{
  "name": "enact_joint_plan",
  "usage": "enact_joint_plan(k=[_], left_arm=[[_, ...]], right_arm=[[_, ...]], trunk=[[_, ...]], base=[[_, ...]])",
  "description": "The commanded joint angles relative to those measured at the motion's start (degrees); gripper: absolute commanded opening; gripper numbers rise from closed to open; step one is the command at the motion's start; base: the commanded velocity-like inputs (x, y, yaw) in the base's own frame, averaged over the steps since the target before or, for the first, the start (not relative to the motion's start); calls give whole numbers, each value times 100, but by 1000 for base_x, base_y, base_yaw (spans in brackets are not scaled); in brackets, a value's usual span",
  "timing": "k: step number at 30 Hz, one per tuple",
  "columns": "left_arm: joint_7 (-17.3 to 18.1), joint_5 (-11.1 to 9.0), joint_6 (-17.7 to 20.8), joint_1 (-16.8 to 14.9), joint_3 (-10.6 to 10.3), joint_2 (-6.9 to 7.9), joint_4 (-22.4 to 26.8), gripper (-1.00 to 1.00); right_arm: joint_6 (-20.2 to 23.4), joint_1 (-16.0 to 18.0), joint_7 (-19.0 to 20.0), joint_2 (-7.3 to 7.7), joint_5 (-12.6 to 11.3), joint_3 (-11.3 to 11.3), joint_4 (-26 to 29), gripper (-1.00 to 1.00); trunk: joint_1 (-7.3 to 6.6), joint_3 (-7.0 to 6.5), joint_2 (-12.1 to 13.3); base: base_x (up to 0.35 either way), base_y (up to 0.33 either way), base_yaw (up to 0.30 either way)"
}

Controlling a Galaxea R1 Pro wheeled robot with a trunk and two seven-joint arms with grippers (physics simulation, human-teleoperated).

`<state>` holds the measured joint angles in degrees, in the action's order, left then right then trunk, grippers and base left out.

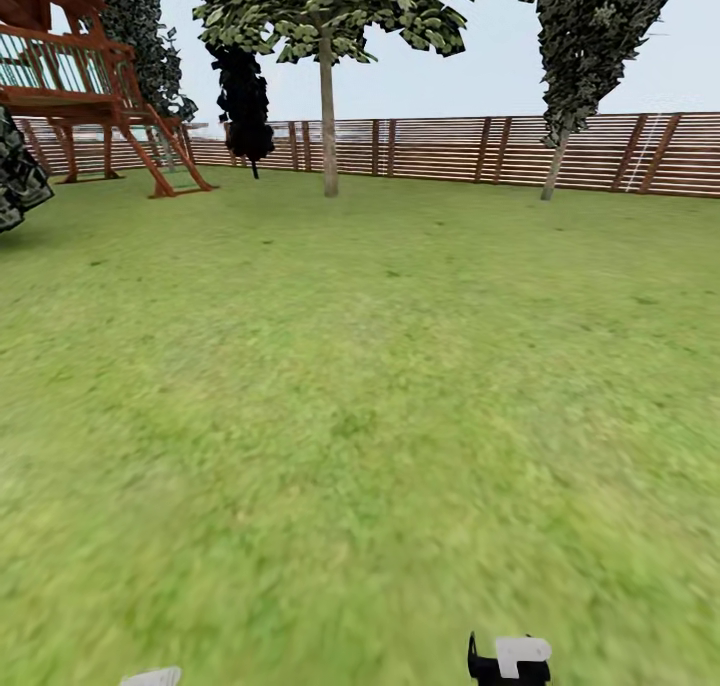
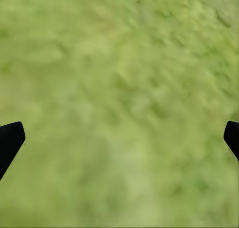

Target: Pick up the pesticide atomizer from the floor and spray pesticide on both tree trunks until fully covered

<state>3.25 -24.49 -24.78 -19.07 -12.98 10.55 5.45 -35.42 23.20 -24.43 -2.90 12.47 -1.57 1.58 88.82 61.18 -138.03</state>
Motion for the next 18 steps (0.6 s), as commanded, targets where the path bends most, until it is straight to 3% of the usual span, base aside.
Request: enact_joint_plan(k=[1,18], left_arm=[[0,0,0,0,3,3,0,-100],[0,-3,0,0,6,9,0,-100]], right_arm=[[0,0,0,1,0,-1,0,100],[0,0,0,1,-1,-1,0,100]], trunk=[[0,0,0],[0,0,0]], base=[[339,0,0],[339,0,0]])
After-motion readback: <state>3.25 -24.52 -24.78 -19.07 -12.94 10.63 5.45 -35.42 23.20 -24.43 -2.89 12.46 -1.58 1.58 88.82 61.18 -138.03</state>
